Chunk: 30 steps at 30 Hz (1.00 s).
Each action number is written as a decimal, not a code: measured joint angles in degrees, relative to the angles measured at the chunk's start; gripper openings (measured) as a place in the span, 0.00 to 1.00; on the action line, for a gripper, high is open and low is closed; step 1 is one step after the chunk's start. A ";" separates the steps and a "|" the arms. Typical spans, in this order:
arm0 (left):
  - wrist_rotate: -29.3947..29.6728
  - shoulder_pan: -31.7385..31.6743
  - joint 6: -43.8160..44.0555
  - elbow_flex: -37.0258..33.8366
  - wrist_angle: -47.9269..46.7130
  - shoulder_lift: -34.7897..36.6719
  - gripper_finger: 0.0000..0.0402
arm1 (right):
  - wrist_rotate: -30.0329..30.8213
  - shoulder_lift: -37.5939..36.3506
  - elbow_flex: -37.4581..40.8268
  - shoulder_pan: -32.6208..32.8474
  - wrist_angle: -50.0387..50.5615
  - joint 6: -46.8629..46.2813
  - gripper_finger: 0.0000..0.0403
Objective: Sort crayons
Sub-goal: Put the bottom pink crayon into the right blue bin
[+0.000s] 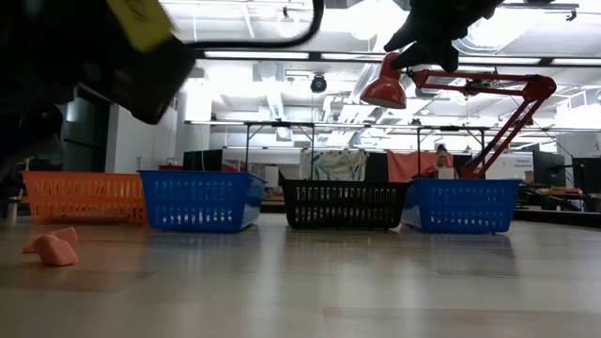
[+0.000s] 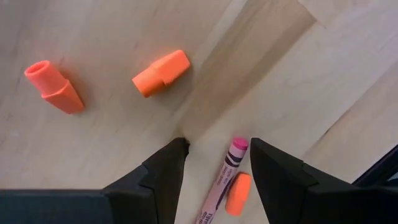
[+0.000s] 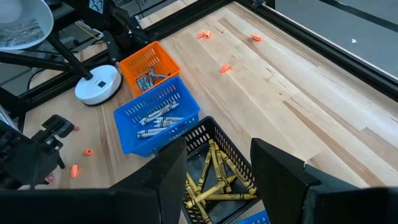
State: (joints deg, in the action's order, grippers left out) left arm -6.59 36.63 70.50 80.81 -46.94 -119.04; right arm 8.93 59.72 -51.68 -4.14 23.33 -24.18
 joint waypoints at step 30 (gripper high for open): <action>-0.42 0.64 -0.70 5.71 -6.32 -3.26 0.43 | 2.05 0.02 0.00 0.00 0.22 0.02 0.43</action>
State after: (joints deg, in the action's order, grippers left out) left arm -7.01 37.26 69.80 86.52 -53.26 -122.30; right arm 10.98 59.74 -51.68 -4.14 23.55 -24.16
